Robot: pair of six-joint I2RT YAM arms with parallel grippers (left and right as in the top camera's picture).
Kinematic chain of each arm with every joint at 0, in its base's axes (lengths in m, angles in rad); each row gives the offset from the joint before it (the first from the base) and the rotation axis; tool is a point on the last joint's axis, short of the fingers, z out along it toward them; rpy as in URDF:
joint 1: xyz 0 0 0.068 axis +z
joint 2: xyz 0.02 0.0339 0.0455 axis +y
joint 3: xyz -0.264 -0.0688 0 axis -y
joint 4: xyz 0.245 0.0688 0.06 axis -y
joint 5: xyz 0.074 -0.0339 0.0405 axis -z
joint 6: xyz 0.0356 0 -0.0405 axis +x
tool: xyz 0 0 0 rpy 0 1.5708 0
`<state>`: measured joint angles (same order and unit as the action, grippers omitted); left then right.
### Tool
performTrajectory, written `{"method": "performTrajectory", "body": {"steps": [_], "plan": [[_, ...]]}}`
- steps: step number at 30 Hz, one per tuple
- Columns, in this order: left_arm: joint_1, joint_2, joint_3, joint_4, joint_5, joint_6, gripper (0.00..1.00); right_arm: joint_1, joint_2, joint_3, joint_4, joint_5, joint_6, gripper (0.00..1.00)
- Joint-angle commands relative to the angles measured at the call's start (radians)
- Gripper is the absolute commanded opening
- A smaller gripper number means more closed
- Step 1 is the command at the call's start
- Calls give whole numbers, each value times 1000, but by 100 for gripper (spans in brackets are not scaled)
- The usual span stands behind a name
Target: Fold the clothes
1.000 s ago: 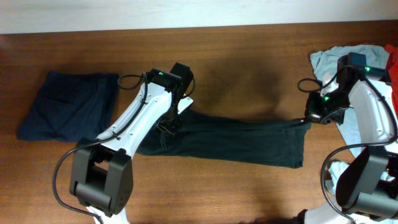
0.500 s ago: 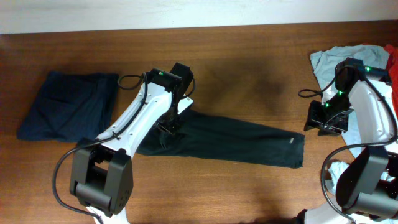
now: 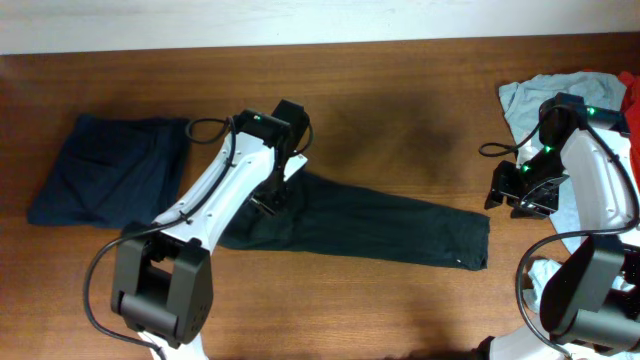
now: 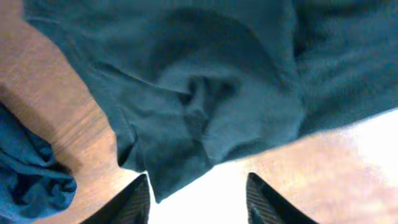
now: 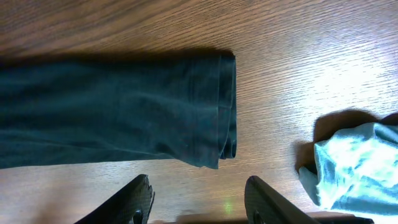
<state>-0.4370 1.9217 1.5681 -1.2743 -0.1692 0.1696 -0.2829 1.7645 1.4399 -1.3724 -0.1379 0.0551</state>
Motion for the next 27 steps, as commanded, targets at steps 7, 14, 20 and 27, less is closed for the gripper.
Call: {"method": "performTrajectory", "body": {"steps": [7, 14, 20, 27], "plan": [[231, 28, 16, 144, 316, -64, 46, -5, -23, 1, 2, -39, 5, 54], [252, 159, 16, 177, 349, -64, 42, -5, -23, -66, 26, -62, 13, 55], [253, 242, 16, 272, 276, -64, 21, -8, -21, -220, 177, -61, 92, 55], [252, 301, 14, 275, 266, -64, 14, -45, -19, -234, 267, -60, 122, 53]]}}
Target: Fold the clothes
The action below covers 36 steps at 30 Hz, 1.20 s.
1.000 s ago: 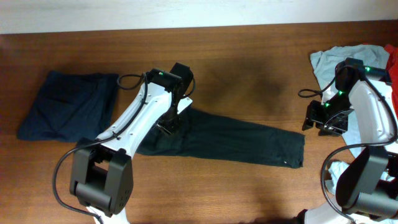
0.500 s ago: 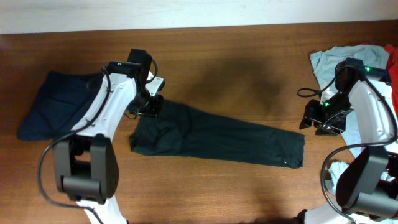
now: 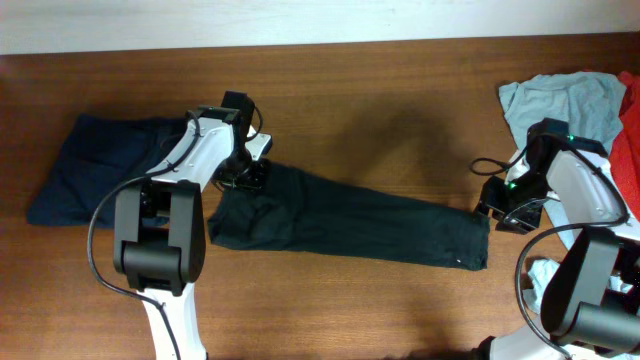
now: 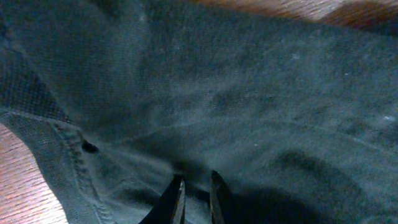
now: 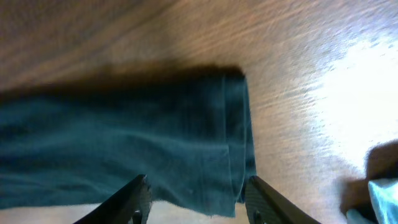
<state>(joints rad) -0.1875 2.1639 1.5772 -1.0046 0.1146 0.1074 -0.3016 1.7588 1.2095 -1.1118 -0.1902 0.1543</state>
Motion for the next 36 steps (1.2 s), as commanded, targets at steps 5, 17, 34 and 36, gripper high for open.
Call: {"method": "performTrajectory", "body": {"steps": [5, 17, 34, 36], "plan": [[3, 61, 5, 3, -19, -2, 14, -34, 16, -51, 14, -9, 22, 45], [3, 61, 5, 1, -33, -2, 14, -33, 23, -214, 261, -154, -84, 30], [3, 61, 5, -5, -37, -2, 12, -59, 23, -214, 471, 35, 1, 4], [3, 61, 5, -5, -38, -1, 12, -59, 23, -214, 497, 29, 0, 4]]}}
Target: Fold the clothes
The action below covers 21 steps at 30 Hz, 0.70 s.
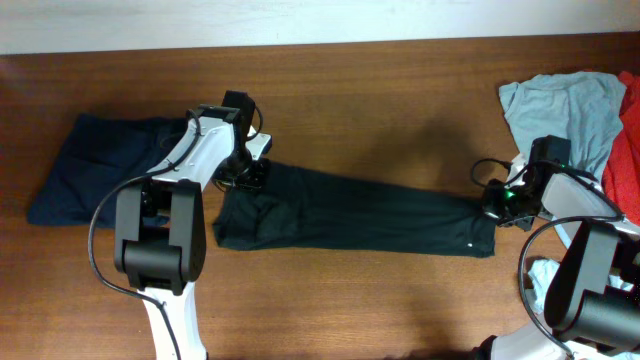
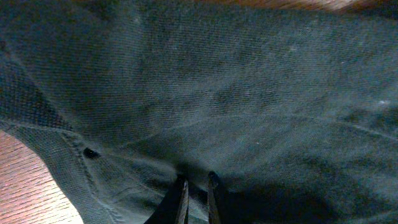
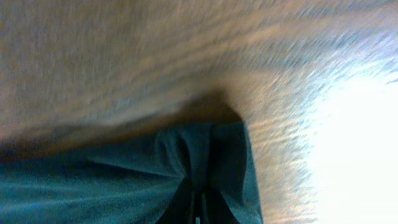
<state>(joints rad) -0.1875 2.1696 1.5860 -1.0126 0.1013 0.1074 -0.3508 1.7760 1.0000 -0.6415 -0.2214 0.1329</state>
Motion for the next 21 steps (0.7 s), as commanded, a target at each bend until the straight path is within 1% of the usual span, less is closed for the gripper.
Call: {"method": "performTrajectory", "body": {"steps": [1, 4, 5, 6, 8, 10, 11, 13, 14, 15, 16, 19, 20, 21], "plan": [[3, 56, -4, 3, -29, -2, 12, -10, 5, -4, 32, 56, 13, 4], [3, 56, -4, 2, -46, -2, 13, -11, 5, 10, 48, 46, -2, 7], [3, 56, -4, 3, -46, -2, 20, -11, 5, 25, 47, 34, -6, 9], [3, 56, -4, 6, -46, -2, 22, -11, 5, 39, 47, 0, -32, 9], [3, 56, 3, 10, -45, -2, 37, -11, 5, 65, 44, -56, -48, 13], [3, 54, 38, -6, -45, -2, 44, -11, 5, 94, 37, -105, -51, 23], [3, 54, 58, -18, -45, -2, 46, -11, 5, 111, 27, -116, -51, 32], [3, 53, 112, -56, -45, -2, 47, -11, 5, 142, -8, -120, -60, 41], [4, 53, 149, -80, -46, -2, 48, -11, 5, 165, -37, -119, -86, 48], [4, 53, 178, -98, -46, -2, 49, -11, 5, 193, -74, -119, -111, 56], [7, 53, 227, -122, -50, -2, 53, -11, 5, 230, -127, -114, -132, 63], [15, 53, 317, -173, -49, -2, 55, -9, 5, 307, -248, -150, -133, 64], [15, 53, 339, -203, -44, -2, 55, -7, 5, 322, -280, -187, -133, 65], [14, 53, 370, -269, -33, -2, 54, 1, 5, 332, -317, -231, -134, 65]]}}
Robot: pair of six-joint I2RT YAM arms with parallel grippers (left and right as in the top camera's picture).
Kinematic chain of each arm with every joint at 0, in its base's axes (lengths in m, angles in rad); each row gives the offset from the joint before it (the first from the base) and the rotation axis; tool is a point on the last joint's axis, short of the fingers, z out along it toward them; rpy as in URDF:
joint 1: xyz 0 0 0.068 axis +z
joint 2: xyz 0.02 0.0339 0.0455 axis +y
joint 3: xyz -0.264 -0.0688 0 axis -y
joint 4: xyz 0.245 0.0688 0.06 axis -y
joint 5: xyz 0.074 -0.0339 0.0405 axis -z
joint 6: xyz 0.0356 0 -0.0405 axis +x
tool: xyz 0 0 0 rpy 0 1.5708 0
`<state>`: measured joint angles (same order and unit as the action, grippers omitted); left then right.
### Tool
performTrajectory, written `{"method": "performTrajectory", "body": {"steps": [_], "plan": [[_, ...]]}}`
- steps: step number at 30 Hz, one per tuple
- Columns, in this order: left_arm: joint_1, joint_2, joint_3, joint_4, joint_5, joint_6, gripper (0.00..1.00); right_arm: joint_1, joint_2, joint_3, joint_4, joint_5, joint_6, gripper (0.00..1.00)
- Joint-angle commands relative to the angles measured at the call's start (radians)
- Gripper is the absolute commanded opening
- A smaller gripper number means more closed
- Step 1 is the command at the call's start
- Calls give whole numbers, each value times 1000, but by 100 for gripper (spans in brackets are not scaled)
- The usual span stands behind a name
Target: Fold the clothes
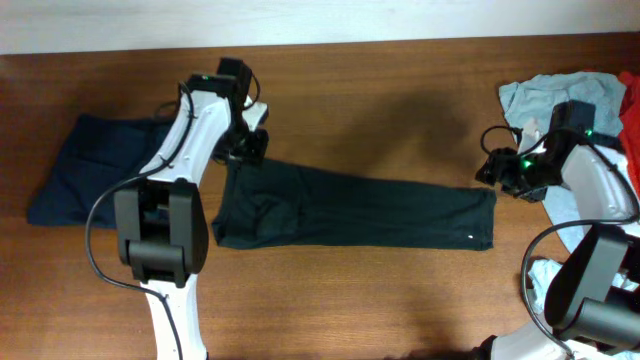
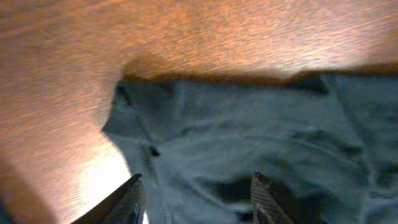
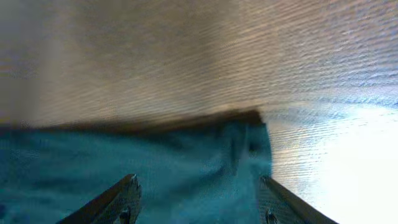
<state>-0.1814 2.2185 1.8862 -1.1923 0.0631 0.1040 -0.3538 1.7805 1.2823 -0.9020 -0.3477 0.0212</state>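
Dark green trousers (image 1: 350, 212) lie stretched flat across the middle of the table, waist to the left and leg hems to the right. My left gripper (image 1: 248, 150) hovers over the waist's far corner. In its wrist view it (image 2: 198, 202) is open above the waistband cloth (image 2: 249, 143), holding nothing. My right gripper (image 1: 497, 173) hangs just over the far corner of the hems. Its wrist view shows it (image 3: 199, 202) open above the hem (image 3: 186, 162), which lies loose on the wood.
A folded navy garment (image 1: 100, 170) lies at the far left. At the right edge is a heap of unfolded clothes: a light blue piece (image 1: 540, 100), a red one (image 1: 630, 120) and another pale piece (image 1: 540, 275) near the front.
Both grippers were shut on the trousers, the left on the waist and the right on the hem. Now both are open and lifted just off the cloth, which lies straighter.
At first both grippers were open and the trousers lay slanted, hems towards the front right. Then the left was shut on the waist while the right stood open by the hems. Later both held the trousers, drawn straighter. Now the trousers lie released, straight across the table.
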Motion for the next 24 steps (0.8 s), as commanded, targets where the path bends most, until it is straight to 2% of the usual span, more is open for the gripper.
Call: {"method": "performTrajectory", "body": {"steps": [1, 4, 8, 14, 20, 24], "plan": [[6, 5, 83, -130, 13, 2, 53, 7, 1, 50, -68, -109, -22, 65], [-19, 3, 87, -242, 69, 3, 47, 14, 1, 49, -98, -109, -21, 66], [-88, 3, 87, -309, 67, 20, 45, 14, 1, 50, -101, -109, -21, 70], [-282, 3, 74, -343, -120, -3, 45, 14, 1, 49, -116, -108, -21, 74], [-421, 3, -51, -245, -229, -41, 46, 14, 1, 49, -117, -109, -21, 75], [-434, 3, -158, -148, -229, -48, 46, 14, 1, 49, -120, -108, -21, 76]]}}
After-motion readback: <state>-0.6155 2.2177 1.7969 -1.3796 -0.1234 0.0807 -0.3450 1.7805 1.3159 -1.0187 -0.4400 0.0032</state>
